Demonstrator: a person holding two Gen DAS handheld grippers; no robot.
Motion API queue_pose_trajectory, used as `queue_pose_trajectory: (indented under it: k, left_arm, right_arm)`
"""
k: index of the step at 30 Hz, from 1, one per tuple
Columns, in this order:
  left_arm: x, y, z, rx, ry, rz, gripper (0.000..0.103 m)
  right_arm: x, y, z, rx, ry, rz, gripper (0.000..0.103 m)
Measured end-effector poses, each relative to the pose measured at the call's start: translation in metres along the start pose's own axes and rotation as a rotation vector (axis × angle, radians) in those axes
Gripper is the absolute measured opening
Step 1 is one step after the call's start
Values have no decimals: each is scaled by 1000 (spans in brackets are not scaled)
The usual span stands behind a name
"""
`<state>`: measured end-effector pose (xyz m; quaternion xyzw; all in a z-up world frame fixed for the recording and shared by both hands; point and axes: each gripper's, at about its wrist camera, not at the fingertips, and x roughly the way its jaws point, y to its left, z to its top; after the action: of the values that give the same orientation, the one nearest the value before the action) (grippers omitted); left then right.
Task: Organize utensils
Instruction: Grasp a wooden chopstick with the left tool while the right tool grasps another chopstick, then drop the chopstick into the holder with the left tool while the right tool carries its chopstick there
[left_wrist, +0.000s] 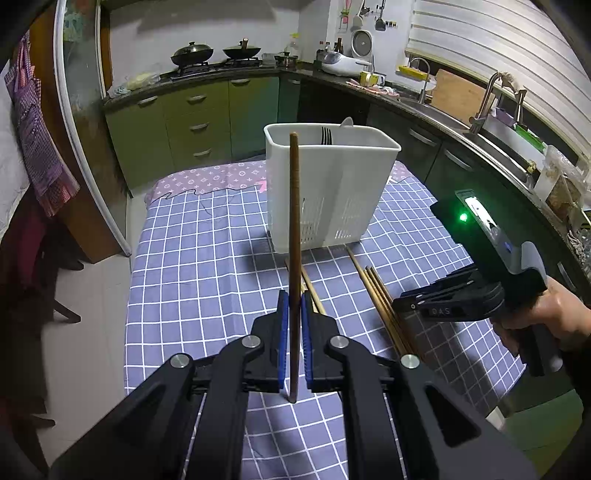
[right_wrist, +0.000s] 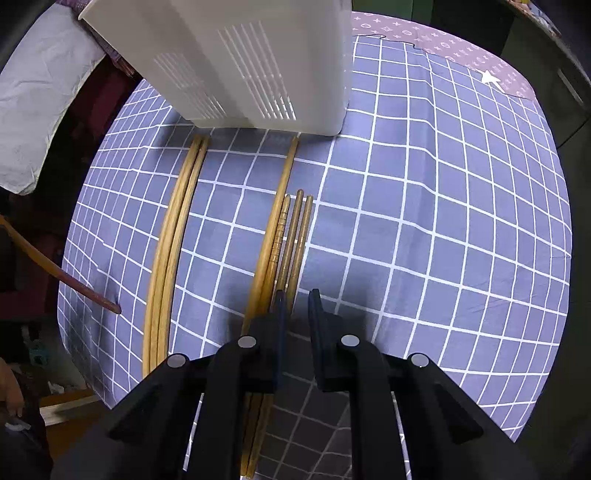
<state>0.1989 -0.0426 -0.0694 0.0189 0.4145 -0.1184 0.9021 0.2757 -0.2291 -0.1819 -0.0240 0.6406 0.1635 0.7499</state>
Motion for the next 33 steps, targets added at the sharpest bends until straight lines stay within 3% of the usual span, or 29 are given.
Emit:
queue_pose_trajectory:
  k: [6,10,15,23,33]
  left_arm:
    - [0,-2,-2,15,3,-1,7]
    - [0,-2,-2,17,5,-1,7]
    - [0,-1,-3,17,1,-3,7]
    - [-3,-3,-4,25,-7,-6,7]
    - [-10,-4,-7,37,-29,-9,7]
  right_arm:
    - [9,21,5,-38,23,-62,13]
    - [12,28,7,-50,18,-101,7]
    - [2,24,5,-27,-24,-38,7]
    - [-66,18,-19,-34,-212,46,7]
    - [-140,9,-74,-41,-500,26,7]
